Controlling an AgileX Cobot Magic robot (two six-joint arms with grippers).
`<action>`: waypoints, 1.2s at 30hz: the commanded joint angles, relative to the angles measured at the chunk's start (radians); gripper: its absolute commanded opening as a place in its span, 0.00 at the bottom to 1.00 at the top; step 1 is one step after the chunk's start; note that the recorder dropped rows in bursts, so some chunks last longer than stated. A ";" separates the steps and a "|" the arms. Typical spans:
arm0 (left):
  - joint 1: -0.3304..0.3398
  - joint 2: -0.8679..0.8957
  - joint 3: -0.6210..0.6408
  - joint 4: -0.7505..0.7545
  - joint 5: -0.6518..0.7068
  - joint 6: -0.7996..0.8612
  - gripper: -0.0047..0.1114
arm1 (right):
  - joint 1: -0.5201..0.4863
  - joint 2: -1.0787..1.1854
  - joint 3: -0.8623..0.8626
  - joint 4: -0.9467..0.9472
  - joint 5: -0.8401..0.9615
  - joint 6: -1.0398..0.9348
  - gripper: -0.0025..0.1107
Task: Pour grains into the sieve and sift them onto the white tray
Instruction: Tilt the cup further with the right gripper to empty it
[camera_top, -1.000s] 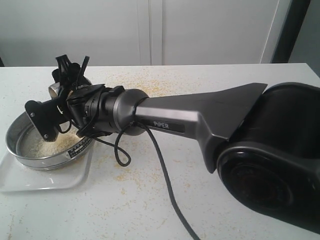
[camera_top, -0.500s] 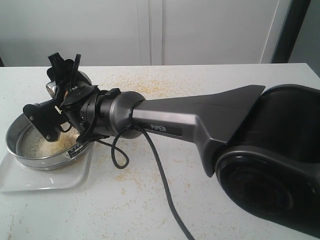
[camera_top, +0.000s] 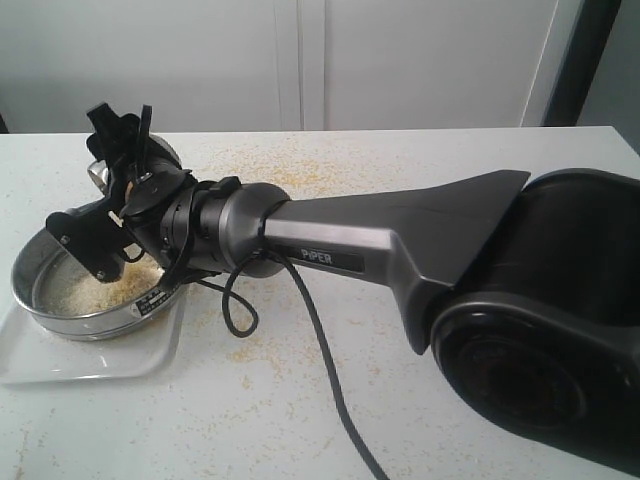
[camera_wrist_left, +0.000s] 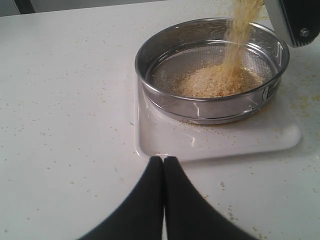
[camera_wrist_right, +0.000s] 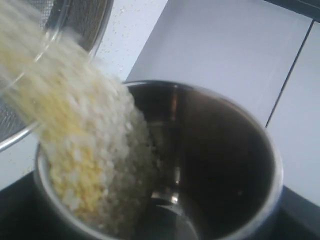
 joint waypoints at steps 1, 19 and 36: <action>-0.002 -0.005 0.003 -0.007 -0.003 -0.001 0.04 | 0.001 -0.008 -0.007 -0.026 0.006 0.004 0.02; -0.002 -0.005 0.003 -0.007 -0.003 -0.001 0.04 | 0.001 -0.008 -0.007 -0.026 0.014 -0.186 0.02; -0.002 -0.005 0.003 -0.007 -0.003 -0.001 0.04 | 0.009 -0.008 -0.007 -0.026 -0.016 -0.441 0.02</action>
